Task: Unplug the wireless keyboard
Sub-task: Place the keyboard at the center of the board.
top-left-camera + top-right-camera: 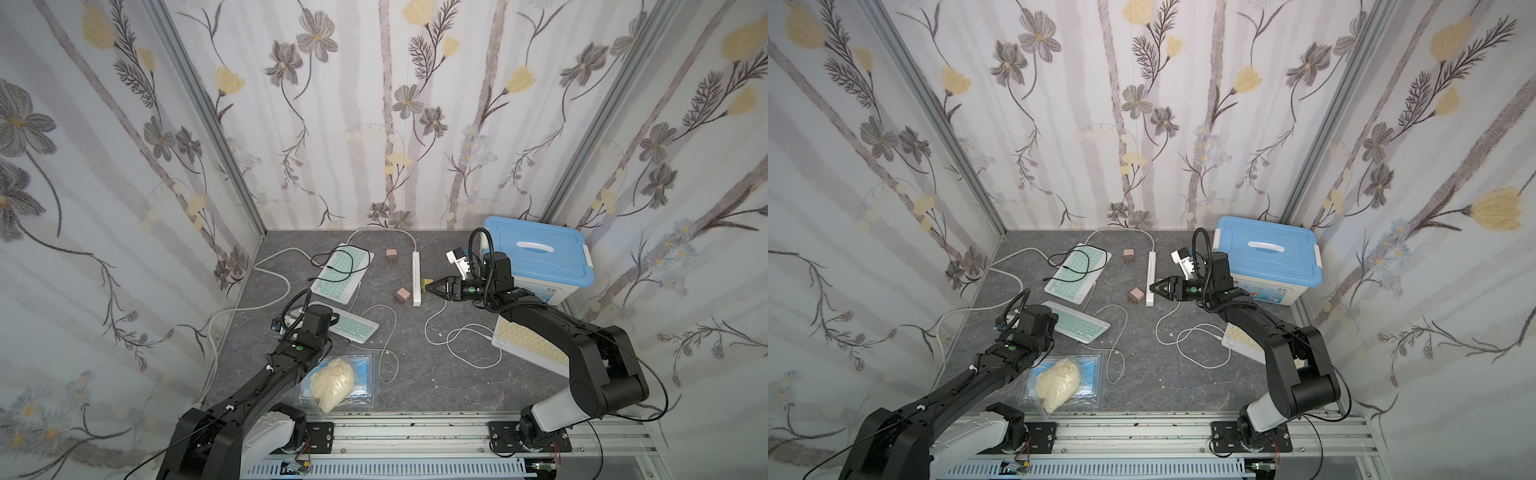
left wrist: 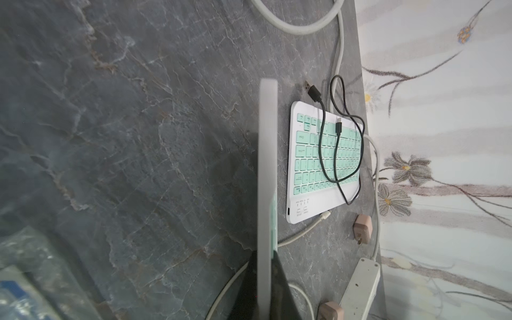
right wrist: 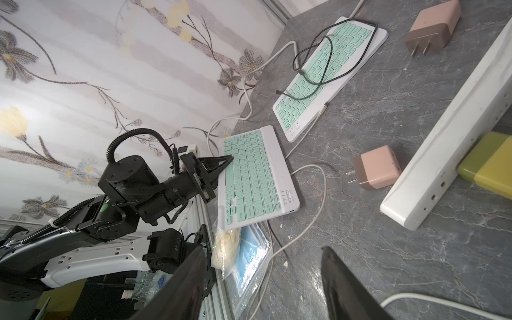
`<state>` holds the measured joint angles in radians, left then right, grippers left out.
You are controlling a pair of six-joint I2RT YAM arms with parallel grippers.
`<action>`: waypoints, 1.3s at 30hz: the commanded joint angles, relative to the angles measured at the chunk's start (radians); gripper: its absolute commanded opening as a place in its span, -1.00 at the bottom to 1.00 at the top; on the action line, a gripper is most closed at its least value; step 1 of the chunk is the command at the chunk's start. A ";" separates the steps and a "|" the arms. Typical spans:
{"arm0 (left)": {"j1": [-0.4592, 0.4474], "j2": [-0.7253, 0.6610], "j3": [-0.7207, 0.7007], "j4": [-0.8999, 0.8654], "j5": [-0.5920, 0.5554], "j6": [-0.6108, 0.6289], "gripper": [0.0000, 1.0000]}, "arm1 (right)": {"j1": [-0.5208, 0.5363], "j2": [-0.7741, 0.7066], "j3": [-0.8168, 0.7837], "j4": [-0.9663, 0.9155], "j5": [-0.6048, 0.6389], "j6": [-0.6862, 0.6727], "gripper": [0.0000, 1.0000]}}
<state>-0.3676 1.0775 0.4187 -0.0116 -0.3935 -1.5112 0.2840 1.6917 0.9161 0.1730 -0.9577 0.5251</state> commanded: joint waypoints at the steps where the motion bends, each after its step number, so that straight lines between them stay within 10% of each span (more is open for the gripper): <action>1: -0.012 0.039 -0.023 0.047 -0.063 -0.171 -1.00 | 0.001 0.007 0.003 0.007 -0.007 -0.022 0.32; 26: -0.077 0.053 0.046 -0.208 -0.047 -0.364 0.87 | 0.000 -0.036 -0.014 -0.072 0.187 -0.071 0.32; 39: -0.085 -0.116 0.144 -0.324 0.023 -0.086 1.00 | 0.000 -0.151 -0.074 -0.147 0.357 -0.096 0.32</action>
<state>-0.4511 0.9829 0.5373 -0.3359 -0.3882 -1.7550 0.2829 1.5723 0.8532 0.0277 -0.6621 0.4545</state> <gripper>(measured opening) 0.997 0.659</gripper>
